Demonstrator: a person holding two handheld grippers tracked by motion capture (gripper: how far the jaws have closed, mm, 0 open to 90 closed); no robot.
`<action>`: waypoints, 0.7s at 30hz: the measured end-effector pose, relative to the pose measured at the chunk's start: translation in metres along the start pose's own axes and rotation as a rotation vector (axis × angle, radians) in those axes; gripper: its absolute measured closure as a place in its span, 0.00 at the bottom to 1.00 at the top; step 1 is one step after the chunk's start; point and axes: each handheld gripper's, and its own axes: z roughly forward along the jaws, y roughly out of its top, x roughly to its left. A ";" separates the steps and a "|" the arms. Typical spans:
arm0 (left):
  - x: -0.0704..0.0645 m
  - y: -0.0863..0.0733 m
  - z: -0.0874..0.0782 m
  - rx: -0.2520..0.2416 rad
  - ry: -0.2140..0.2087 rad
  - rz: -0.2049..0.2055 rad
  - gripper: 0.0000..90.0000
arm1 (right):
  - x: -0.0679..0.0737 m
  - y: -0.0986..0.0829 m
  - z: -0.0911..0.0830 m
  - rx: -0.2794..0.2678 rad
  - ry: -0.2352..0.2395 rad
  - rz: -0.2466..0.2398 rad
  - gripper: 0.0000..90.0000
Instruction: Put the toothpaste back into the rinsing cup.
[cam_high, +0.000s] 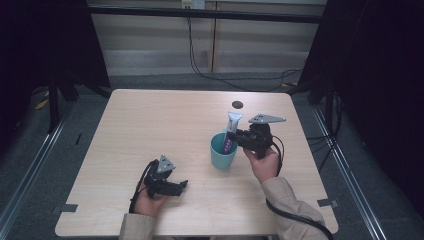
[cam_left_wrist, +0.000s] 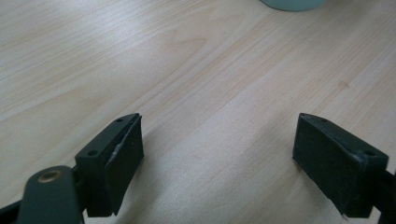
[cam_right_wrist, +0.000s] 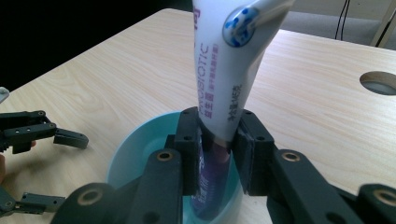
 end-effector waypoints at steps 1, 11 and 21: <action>0.000 0.000 0.000 0.000 0.000 0.002 0.18 | 0.000 0.000 0.000 0.000 -0.003 -0.001 0.80; 0.000 0.000 0.000 0.000 0.000 0.000 0.18 | -0.004 -0.003 0.000 0.010 -0.001 0.006 0.79; 0.000 0.000 0.000 -0.002 -0.002 0.001 0.18 | -0.007 -0.002 0.000 0.020 -0.002 0.016 0.77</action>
